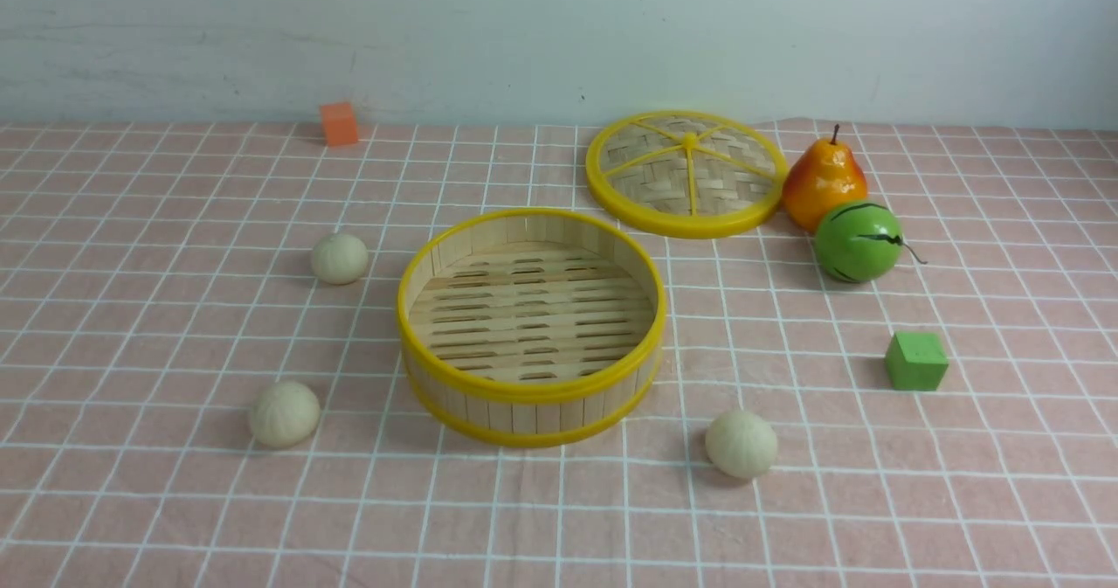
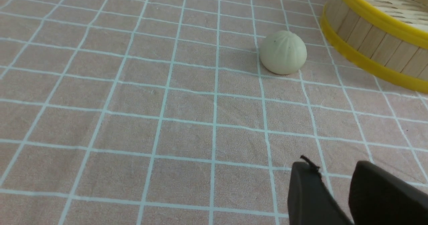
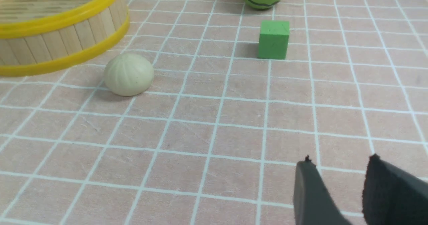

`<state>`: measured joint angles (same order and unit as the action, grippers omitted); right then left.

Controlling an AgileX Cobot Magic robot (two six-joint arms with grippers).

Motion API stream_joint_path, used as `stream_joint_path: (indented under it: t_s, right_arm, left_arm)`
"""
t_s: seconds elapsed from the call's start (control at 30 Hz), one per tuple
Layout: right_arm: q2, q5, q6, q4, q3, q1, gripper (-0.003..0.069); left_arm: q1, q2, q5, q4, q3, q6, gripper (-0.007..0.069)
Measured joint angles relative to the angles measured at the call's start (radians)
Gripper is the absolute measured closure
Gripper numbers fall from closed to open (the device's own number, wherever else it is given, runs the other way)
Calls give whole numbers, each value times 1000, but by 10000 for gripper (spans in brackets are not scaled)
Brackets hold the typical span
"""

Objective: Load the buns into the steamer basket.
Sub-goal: Use the left arm to grab a steamed stuffed bun

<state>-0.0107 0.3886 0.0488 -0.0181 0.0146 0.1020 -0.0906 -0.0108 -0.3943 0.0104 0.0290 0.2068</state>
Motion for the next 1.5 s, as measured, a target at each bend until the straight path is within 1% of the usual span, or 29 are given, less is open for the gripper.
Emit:
stream_joint_path:
  t_s: [0.1,0.13,0.23,0.33,0.47,0.57,0.6,0.67,0.77,0.8,0.87,0.9,0.93,0.97,1.0,1.03,1.07,1.1,1.13,1.17,1.23,1.3,1.37,1.43,1.47,1.5]
  right_arm:
    - [0,0,0,73,0,0,420]
    - [0,0,0,78,0,0,420]
    - [0,0,0,170,0,0,420]
    - [0,0,0,223,0,0,420]
    - [0,-22,0,242,3,0,420]
    - [0,-80,0,245,11,0,420]
    - [0,-112,0,245,11,0,420]
    - [0,-273,0,247,11,0,420]
    - [0,-459,6,254,11,0,420]
    - [0,-459,7,254,11,0,420]
    - [0,-653,47,259,11,0,420]
    - [0,-666,51,259,11,0,420]
    - [0,-743,75,260,11,0,420]
    - [0,-782,93,264,11,0,420]
    - [0,-810,116,264,11,0,420]
    - [0,-825,130,262,11,0,420]
    - [0,-825,134,263,11,0,421]
    - [0,-836,155,255,11,0,428]
    - [0,-840,170,240,10,0,447]
    - [0,-840,171,240,9,0,450]
    - [15,-817,173,218,-28,0,533]
    - [61,-768,167,197,-106,0,633]
    - [111,-721,132,191,-176,0,669]
    - [200,-651,54,185,-267,0,671]
    - [220,-644,36,185,-284,0,671]
    - [292,-590,-25,185,-338,0,669]
  left_arm:
    - [0,0,0,10,0,0,427]
    - [0,0,0,10,0,0,427]
    - [0,0,1,11,0,0,424]
    - [0,0,1,13,0,0,421]
    - [0,0,18,14,0,0,417]
    - [0,0,76,15,1,0,413]
    - [0,0,111,15,2,0,411]
    - [0,0,289,15,3,0,407]
    - [0,0,452,15,3,0,407]
    - [0,0,465,15,3,0,407]
    - [0,0,644,15,3,0,405]
    - [0,0,657,15,3,0,405]
    - [0,0,754,15,3,14,402]
    - [0,0,823,15,3,43,400]
    - [0,0,915,15,3,121,398]
    - [0,0,950,15,3,163,397]
    - [0,0,962,15,3,177,396]
    - [0,0,1044,16,3,281,394]
    - [0,0,1093,16,3,329,391]
    - [0,0,1106,16,3,340,391]
    - [0,8,1096,20,-45,375,389]
    - [0,62,1014,22,-143,385,389]
    - [0,118,916,24,-241,386,388]
    - [0,223,786,40,-348,384,387]
    - [0,233,774,42,-365,381,387]
    - [0,308,699,58,-407,363,387]
